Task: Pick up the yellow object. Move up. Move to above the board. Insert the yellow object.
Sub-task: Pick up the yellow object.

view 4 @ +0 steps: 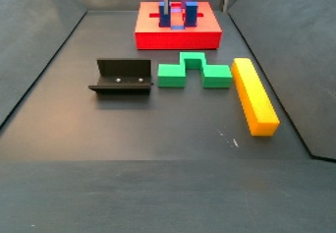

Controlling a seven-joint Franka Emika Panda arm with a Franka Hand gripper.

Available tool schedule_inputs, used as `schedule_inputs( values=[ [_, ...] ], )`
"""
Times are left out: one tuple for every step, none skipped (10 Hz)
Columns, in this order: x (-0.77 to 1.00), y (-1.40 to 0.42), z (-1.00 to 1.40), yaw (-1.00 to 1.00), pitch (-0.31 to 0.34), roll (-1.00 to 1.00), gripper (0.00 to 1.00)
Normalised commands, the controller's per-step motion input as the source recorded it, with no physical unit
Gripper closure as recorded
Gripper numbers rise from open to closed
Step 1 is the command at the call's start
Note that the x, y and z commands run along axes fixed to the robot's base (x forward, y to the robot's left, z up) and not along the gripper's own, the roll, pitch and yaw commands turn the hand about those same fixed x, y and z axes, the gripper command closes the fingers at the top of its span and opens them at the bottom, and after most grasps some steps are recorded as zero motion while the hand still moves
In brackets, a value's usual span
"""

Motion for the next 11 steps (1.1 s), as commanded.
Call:
schedule_inputs(
  values=[
    [-0.05,0.00,-0.31,0.01,0.029,-0.10,0.00],
    [-0.01,-0.19,-0.38,0.00,0.071,0.00,0.00],
    [0.00,-0.26,-0.37,0.02,0.111,0.00,0.00],
    [0.00,-0.27,-0.34,0.03,0.087,0.00,0.00],
    [0.00,-0.33,-0.32,0.03,0.094,0.00,0.00],
    [0.05,-0.37,-0.31,0.01,0.113,0.02,0.00],
    [0.04,-0.41,-0.31,0.00,0.103,0.04,0.00],
    [0.02,-0.51,-0.36,0.00,0.114,0.10,0.00],
    [0.03,-0.55,-0.39,0.00,0.160,0.13,0.00],
    [0.00,-0.55,-0.41,0.00,0.160,0.13,0.00],
    [0.00,-0.47,-0.41,0.00,0.137,0.10,0.00]
  ],
)
